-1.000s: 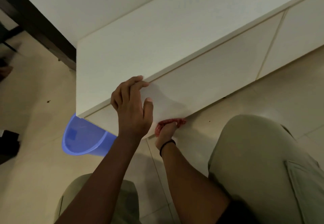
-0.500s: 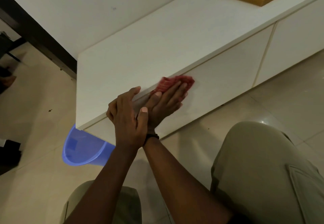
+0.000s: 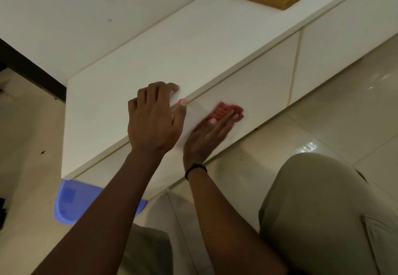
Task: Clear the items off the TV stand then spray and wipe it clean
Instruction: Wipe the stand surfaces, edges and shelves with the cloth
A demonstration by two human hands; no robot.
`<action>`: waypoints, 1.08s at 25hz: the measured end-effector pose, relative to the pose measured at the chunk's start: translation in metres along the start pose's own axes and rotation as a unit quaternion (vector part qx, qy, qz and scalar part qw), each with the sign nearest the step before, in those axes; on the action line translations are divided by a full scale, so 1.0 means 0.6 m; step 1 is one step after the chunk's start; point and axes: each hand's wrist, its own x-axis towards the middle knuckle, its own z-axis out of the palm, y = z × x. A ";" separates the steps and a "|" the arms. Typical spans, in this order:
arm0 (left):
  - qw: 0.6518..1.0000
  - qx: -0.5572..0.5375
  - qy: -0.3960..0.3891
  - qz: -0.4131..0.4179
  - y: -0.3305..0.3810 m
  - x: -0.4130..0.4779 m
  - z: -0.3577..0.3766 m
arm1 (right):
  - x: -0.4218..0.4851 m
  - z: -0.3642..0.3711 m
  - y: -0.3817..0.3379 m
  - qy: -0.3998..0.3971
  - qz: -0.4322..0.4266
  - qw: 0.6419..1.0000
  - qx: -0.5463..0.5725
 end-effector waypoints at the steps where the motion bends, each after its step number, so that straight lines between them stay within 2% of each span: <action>1: 1.000 0.015 -0.006 -0.004 0.003 0.005 0.005 | 0.015 -0.001 0.023 0.039 0.081 0.994 0.060; 3: 1.000 0.019 -0.022 -0.004 0.006 0.005 0.008 | 0.026 -0.016 0.043 0.085 0.288 0.948 0.107; 5: 0.999 0.011 -0.036 -0.008 0.000 -0.001 0.004 | 0.029 -0.024 0.068 0.084 0.397 0.903 0.141; 6: 0.999 0.007 -0.044 -0.010 0.000 0.000 0.002 | 0.029 -0.028 0.072 0.058 0.446 0.882 0.142; 8: 0.998 -0.004 -0.061 -0.022 0.007 0.006 -0.005 | 0.031 -0.037 0.068 0.005 0.515 0.840 0.173; 9: 0.997 -0.013 -0.070 -0.028 0.009 0.007 -0.008 | 0.039 -0.033 0.068 0.030 0.538 0.821 0.190; 11: 0.995 -0.031 -0.084 -0.035 0.009 0.005 -0.010 | 0.056 -0.033 0.032 0.026 0.529 0.836 0.143; 13: 0.994 -0.045 -0.091 -0.046 0.005 0.008 -0.011 | 0.053 -0.035 -0.034 -0.006 0.446 0.893 0.061; 15: 0.992 -0.056 -0.101 -0.052 0.006 0.011 -0.011 | 0.046 -0.018 -0.089 0.009 0.281 0.959 0.040; 17: 0.989 -0.077 -0.113 -0.058 0.003 0.013 -0.012 | 0.022 0.001 -0.126 0.011 0.073 0.996 0.053; 19: 0.985 -0.101 -0.125 -0.067 0.001 0.017 -0.014 | -0.012 0.010 -0.132 -0.017 -0.116 0.993 -0.016; 22: 0.981 -0.092 -0.146 -0.090 0.001 0.020 -0.016 | -0.044 0.000 -0.086 -0.101 -0.322 0.930 -0.146; 24: 0.980 -0.093 -0.151 -0.094 0.004 0.020 -0.019 | -0.033 -0.012 -0.066 -0.125 -0.371 0.906 -0.159; 25: 0.980 -0.096 -0.149 -0.090 0.004 0.020 -0.019 | -0.019 -0.016 -0.068 -0.120 -0.373 0.906 -0.159; 27: 0.982 -0.102 -0.138 -0.080 0.002 0.018 -0.019 | 0.021 -0.016 -0.079 -0.076 -0.319 0.932 -0.153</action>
